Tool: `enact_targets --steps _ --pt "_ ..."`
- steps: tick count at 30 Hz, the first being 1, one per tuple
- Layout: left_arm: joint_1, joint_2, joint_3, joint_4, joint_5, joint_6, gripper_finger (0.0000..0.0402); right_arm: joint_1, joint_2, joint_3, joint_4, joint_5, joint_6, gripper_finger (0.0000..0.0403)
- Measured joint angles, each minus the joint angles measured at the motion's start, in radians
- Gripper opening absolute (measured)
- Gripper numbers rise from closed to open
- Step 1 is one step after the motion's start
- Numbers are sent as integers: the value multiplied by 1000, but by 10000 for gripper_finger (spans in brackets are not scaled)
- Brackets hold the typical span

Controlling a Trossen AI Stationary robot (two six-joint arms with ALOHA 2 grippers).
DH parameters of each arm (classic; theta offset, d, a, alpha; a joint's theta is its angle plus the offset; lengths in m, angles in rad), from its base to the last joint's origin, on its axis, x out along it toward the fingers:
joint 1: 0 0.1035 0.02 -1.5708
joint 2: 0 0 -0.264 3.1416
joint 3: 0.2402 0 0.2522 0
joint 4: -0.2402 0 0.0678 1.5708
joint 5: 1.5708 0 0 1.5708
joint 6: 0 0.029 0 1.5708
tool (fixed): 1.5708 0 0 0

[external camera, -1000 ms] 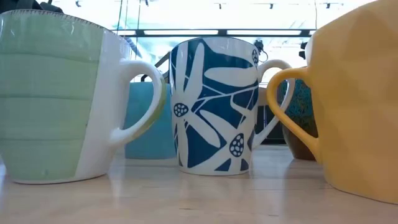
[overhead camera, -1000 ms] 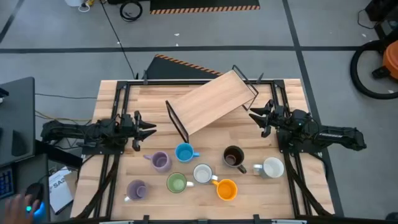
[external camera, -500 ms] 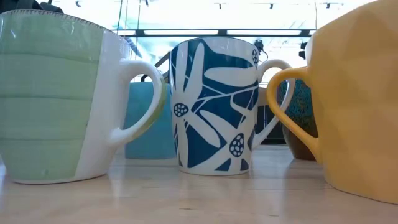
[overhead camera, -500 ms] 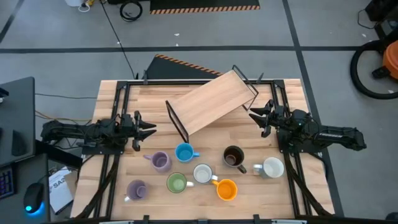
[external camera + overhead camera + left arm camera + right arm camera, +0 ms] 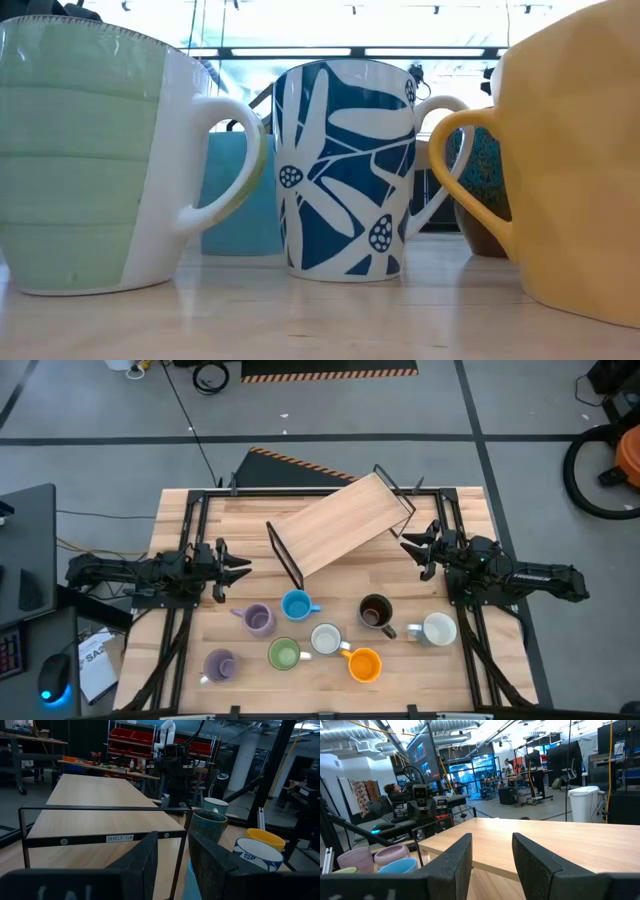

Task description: Place coffee mugs

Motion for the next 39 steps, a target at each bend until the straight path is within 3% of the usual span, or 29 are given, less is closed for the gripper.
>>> enact_targets --steps 15,24,34,39 --pt "0 0 0 0 0 -9 116 0 0 0 0 0 0 146" --pt "0 0 0 1 2 -319 116 0 0 0 2 0 1 146" --pt "0 0 0 0 2 -281 116 0 0 0 181 -7 75 146" --pt "0 0 0 12 -2 -281 116 0 0 0 233 5 205 146"
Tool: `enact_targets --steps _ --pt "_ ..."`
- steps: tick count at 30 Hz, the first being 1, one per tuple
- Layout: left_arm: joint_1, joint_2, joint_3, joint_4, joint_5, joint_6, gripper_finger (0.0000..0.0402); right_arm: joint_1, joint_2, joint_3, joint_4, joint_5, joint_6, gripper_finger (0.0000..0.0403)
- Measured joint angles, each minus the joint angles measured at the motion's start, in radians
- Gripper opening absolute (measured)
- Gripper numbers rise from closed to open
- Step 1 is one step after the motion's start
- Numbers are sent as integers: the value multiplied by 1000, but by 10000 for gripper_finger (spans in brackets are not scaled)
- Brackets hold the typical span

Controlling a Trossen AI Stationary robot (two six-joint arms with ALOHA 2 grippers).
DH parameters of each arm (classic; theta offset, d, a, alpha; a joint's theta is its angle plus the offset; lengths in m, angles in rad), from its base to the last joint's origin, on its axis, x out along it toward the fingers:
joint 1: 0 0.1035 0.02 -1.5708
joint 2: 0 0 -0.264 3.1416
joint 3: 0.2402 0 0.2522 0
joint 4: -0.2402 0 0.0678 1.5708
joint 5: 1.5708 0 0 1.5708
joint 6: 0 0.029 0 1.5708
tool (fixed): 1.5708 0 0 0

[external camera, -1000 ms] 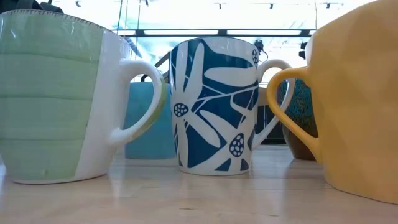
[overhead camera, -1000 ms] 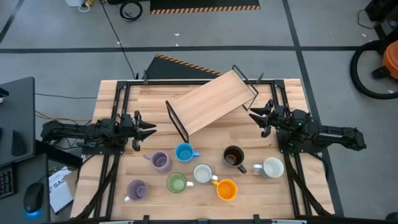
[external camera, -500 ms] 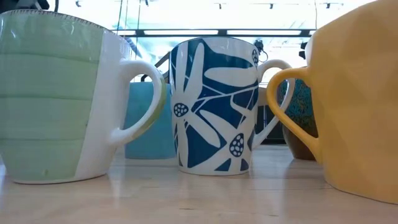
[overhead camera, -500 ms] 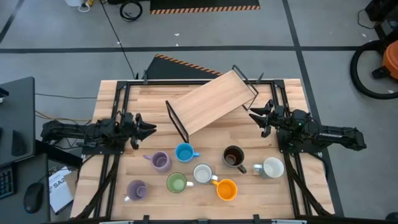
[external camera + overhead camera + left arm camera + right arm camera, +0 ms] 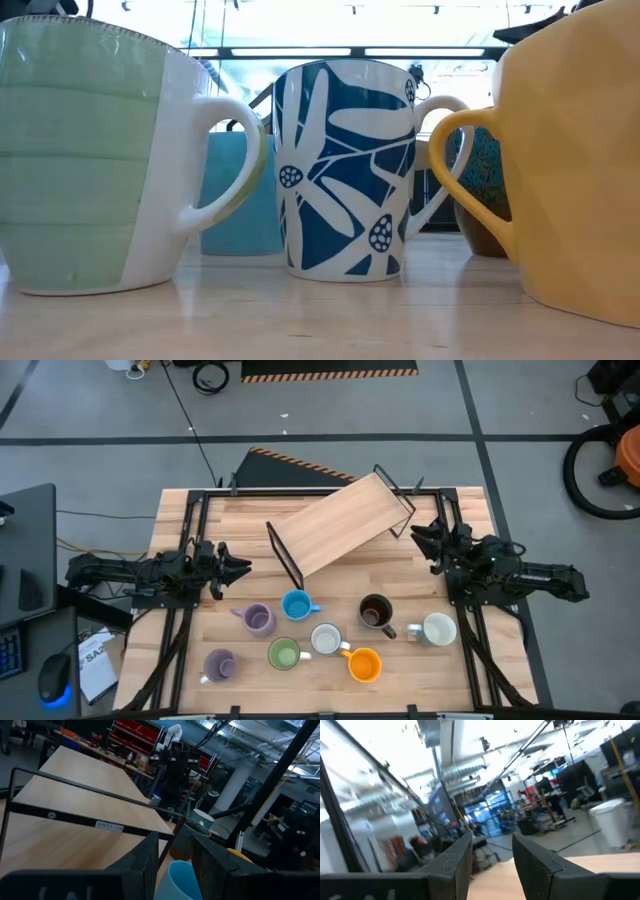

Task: Place coffee mugs
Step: Put the light blue mug on the shelf

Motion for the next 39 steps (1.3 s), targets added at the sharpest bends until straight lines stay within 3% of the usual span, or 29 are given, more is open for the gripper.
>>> enact_targets --steps 9,15,27,39 --pt "-1 0 0 177 45 14 116 0 3 46 -50 -70 52 146" --pt "0 0 0 306 6 46 116 0 61 171 -276 -85 34 146" --pt "0 0 0 310 -105 57 116 67 391 490 -778 -84 34 146" --pt "0 0 0 302 -106 75 116 201 689 719 -1003 -56 17 146"
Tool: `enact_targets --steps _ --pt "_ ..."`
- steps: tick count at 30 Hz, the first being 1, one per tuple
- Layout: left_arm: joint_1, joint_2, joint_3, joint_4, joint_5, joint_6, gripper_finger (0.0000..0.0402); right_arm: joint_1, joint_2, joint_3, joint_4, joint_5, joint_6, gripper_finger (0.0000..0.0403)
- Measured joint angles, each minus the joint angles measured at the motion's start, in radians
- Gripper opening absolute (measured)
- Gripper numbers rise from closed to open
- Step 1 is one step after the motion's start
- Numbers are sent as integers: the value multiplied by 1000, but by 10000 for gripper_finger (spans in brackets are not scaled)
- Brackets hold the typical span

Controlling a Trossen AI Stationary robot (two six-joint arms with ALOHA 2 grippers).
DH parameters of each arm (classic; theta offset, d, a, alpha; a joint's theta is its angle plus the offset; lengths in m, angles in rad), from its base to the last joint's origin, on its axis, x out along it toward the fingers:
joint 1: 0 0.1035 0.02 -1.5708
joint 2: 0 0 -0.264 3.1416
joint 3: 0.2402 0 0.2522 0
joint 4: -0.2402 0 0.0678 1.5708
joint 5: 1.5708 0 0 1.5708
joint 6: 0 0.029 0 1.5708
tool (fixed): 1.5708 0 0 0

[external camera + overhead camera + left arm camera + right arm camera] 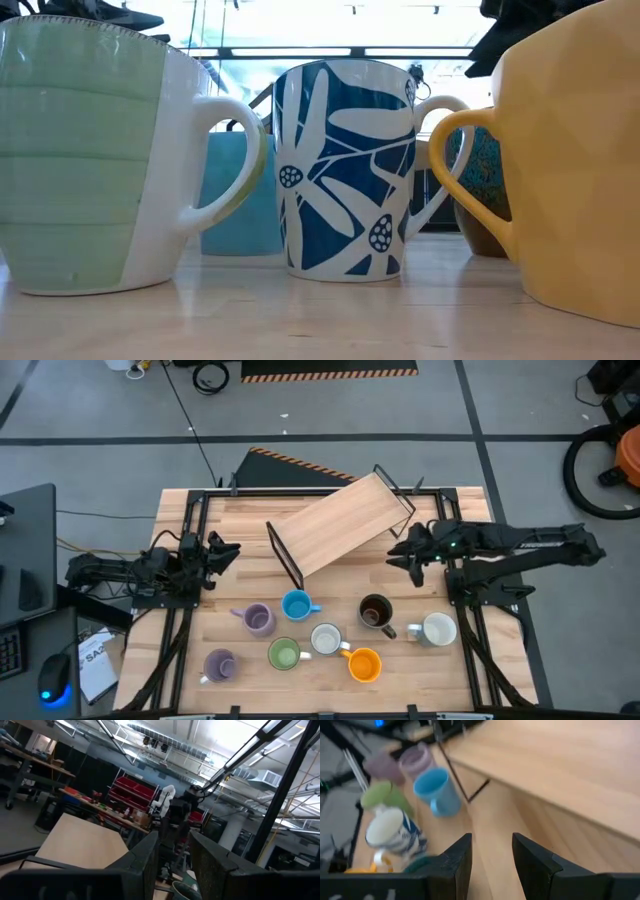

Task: Place coffee mugs
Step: Put the light blue mug on the shelf

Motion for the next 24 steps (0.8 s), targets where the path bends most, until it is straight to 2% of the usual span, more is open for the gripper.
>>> enact_targets --steps 8,18,24 --pt "0 0 0 0 0 10 116 97 194 110 -133 3 1 146" --pt "0 0 0 7 0 75 116 247 395 288 -446 29 121 145" --pt "0 0 0 7 0 78 116 346 486 353 -544 29 183 145"
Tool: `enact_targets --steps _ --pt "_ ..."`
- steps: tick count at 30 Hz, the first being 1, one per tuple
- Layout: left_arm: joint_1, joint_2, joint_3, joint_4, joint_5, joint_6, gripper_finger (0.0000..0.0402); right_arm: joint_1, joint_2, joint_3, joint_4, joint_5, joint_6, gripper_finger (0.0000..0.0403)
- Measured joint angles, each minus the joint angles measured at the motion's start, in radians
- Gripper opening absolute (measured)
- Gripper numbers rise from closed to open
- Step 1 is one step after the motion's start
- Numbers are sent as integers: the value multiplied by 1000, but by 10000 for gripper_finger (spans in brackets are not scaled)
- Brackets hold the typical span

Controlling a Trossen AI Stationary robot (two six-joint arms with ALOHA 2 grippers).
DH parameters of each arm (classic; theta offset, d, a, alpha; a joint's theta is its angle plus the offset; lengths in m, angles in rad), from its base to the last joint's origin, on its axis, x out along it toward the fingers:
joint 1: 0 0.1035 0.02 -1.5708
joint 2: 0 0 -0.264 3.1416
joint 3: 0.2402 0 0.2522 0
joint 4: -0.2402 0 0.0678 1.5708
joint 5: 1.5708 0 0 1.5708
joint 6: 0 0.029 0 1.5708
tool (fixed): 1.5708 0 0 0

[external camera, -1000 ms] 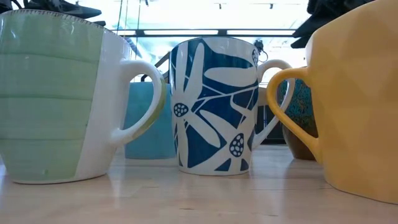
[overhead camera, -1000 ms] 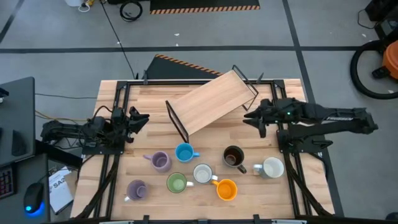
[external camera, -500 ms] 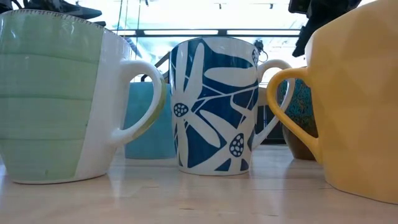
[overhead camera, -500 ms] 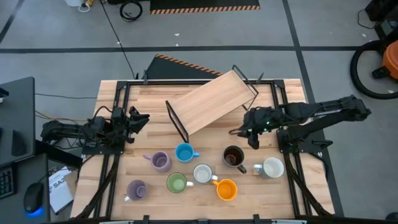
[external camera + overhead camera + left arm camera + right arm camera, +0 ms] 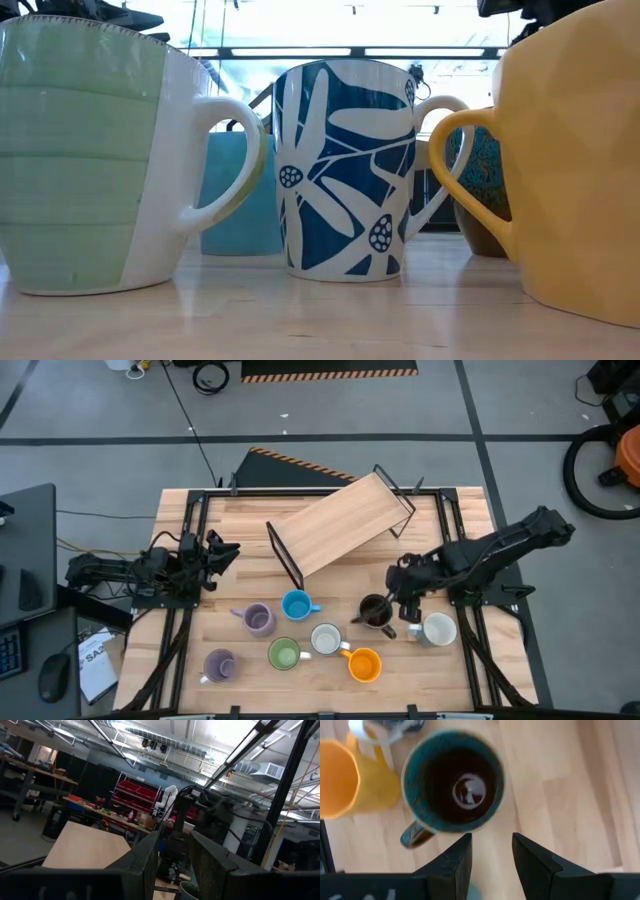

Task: Place coffee mugs
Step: Put the light blue mug on the shelf

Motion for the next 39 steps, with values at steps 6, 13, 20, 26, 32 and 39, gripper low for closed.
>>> enact_targets --steps 6,13,20,26,32,39 --pt "0 0 0 0 0 8 116 85 91 41 -78 -1 78 145" --pt "0 0 0 2 0 8 116 157 185 75 -132 -95 160 145" --pt "3 0 0 11 0 16 116 187 259 118 -141 -115 188 145" --pt "3 0 0 10 0 18 116 191 336 118 -179 -177 192 145" --pt "3 0 0 10 0 22 116 191 393 118 -229 -172 156 145" --pt "3 0 0 8 4 -4 116 176 398 113 -296 -51 153 145"
